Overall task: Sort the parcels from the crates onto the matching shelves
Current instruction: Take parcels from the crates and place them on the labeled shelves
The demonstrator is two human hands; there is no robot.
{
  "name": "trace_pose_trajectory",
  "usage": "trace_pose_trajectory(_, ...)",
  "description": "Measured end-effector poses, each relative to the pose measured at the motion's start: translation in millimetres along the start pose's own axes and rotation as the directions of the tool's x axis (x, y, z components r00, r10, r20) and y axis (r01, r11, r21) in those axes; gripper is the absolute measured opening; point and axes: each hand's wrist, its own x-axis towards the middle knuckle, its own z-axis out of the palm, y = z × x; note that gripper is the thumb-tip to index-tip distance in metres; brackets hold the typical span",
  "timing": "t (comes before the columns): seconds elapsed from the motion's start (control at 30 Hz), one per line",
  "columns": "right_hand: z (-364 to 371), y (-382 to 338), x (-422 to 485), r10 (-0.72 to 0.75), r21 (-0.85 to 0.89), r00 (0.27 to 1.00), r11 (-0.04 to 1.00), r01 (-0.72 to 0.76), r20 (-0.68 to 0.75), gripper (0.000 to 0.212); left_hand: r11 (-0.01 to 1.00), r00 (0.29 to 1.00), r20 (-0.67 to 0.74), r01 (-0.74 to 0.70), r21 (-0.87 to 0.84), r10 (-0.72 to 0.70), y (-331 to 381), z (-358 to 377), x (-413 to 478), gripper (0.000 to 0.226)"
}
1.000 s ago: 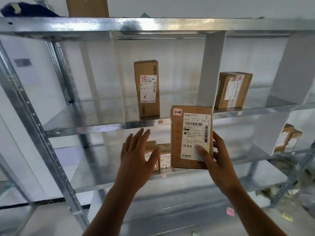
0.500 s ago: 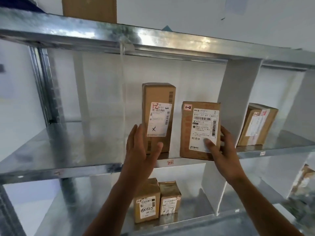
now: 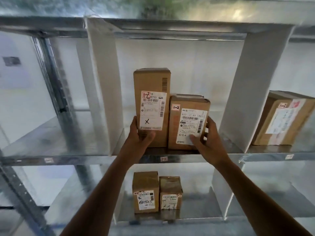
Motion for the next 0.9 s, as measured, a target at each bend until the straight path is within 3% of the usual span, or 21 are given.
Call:
trace_pose_trajectory(0.2,-0.5,4.3,9.5,-0.006,-0.005,0.999,1.0,0.006,0.04,0.075,0.993,0.996,-0.084,0.002,0.115,0.008,5.6,11.6,-1.5,0.068)
trace_pose_trajectory(0.3,-3.4,2.4,0.5,0.043,-0.072,0.998,0.997,-0.041,0.034,0.082,0.997,0.997,-0.076,0.023,0.067,-0.018,12.6,12.9,-4.6,0.067)
trace_pose_trajectory(0.37,-5.9,3.5,-19.6,0.018,-0.211,1.0,0.977,-0.022,-0.02,0.081,0.997,0.984,-0.171,0.06,0.053,-0.05,12.8,16.9,-12.7,0.069)
trace_pose_trajectory(0.47,-5.0,5.7,-64.9,-0.119,-0.356,0.992,0.93,0.096,-0.041,0.071,0.959,0.903,-0.426,0.166,0.231,-0.054,8.6,25.7,-48.1,0.083)
trace_pose_trajectory(0.53,1.8,8.6,-98.2,-0.126,-0.426,0.992,0.896,0.126,0.028,0.069,0.928,0.878,-0.478,0.179,0.327,-0.001,3.6,31.4,-84.9,0.081)
trace_pose_trajectory(0.6,13.8,9.4,-128.6,-0.12,-0.453,0.98,0.873,0.182,0.162,0.068,0.885,0.899,-0.437,0.193,0.423,0.013,-2.5,35.3,-126.4,0.076)
trace_pose_trajectory(0.77,65.5,7.7,-196.8,-0.007,-0.441,0.874,0.861,0.253,0.486,0.064,0.759,0.937,-0.326,0.301,0.578,-0.124,-24.6,29.9,-249.7,0.076)
trace_pose_trajectory(0.9,125.6,-6.1,-258.5,0.038,-0.412,0.779,0.864,0.289,0.626,0.066,0.627,0.862,-0.404,0.502,0.595,-0.307,-38.0,-13.3,-372.0,0.075)
